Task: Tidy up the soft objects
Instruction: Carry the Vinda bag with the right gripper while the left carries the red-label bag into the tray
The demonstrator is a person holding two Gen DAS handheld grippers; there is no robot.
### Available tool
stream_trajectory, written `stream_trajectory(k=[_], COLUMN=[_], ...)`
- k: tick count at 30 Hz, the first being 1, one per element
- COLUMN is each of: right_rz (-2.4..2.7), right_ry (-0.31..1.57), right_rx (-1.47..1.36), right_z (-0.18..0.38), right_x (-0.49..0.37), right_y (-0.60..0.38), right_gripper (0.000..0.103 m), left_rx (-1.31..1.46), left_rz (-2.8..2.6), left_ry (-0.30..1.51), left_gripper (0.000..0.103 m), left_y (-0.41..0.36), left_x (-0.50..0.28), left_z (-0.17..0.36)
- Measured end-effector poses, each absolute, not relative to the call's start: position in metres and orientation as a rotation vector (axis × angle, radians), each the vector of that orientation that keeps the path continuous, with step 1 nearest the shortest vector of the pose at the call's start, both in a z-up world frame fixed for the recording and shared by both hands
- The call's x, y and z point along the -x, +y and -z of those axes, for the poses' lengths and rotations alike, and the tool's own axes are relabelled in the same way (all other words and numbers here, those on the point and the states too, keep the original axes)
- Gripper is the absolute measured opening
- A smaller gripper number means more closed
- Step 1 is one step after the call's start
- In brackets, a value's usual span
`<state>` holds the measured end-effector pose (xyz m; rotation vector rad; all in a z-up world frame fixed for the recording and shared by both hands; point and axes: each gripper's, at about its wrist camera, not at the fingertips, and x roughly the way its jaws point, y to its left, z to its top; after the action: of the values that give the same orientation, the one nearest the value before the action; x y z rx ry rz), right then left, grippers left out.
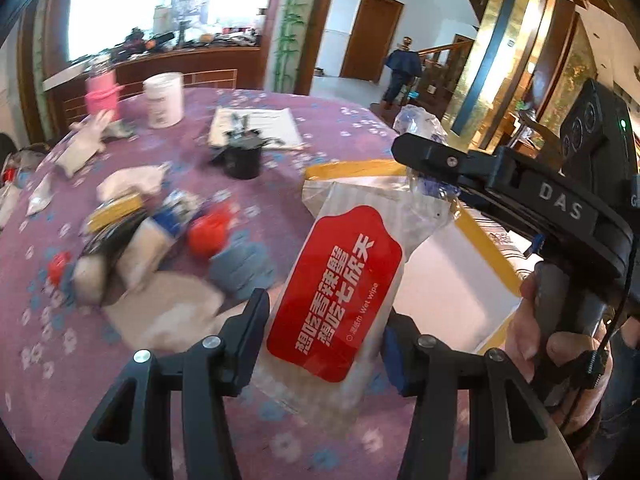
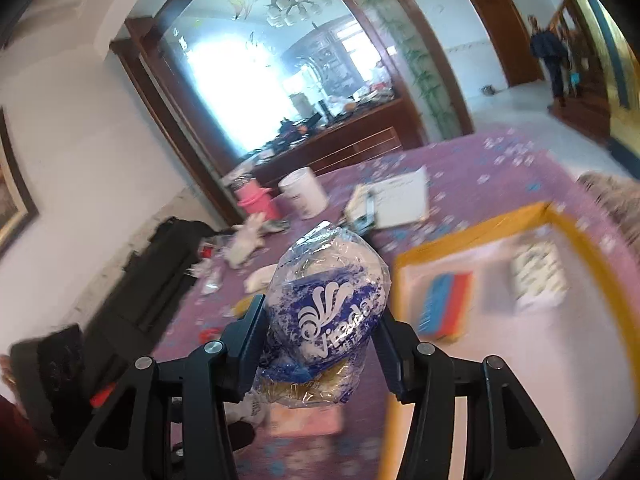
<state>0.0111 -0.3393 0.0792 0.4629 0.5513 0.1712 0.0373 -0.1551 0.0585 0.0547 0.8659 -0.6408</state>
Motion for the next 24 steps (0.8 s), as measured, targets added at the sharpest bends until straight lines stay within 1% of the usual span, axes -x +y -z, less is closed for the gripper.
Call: stream_trajectory(k=[5, 9, 11, 17, 24], right_rz=[-0.084, -0.017, 0.043, 0.151, 0.183], right_ry=[0.583, 0.595, 0.643, 0.758, 0.844], right_rx=[-0.452, -0.553, -0.536, -0.533, -0.513], right_z=[-0.081, -0.054, -0.040, -0.017, -0.003], right_x=[-0.028, -0.028, -0.027, -0.028, -0.037], right_y=[-0.389, -0.440, -0.452, -0.476, -0.475], right_gripper=[0.055, 0.055, 0.055, 0.055, 0.055], left_rx=[-0.093, -0.105, -0.098, -0.098, -0.153], left_rz=[0.641, 0.651, 0.657, 0.660, 0.661], left_ry=[0.889, 0.930, 0.959, 1.032, 1.049], left_gripper=[0.051, 0.051, 0.051, 0.050, 0.050], left_y=[-0.203, -0.240, -0.256, -0.294, -0.314], left_x=[-0.051, -0.065, -0.071, -0.077, -0.071], left_z=[-0.053, -0.040, -0.031, -0.003, 0.013])
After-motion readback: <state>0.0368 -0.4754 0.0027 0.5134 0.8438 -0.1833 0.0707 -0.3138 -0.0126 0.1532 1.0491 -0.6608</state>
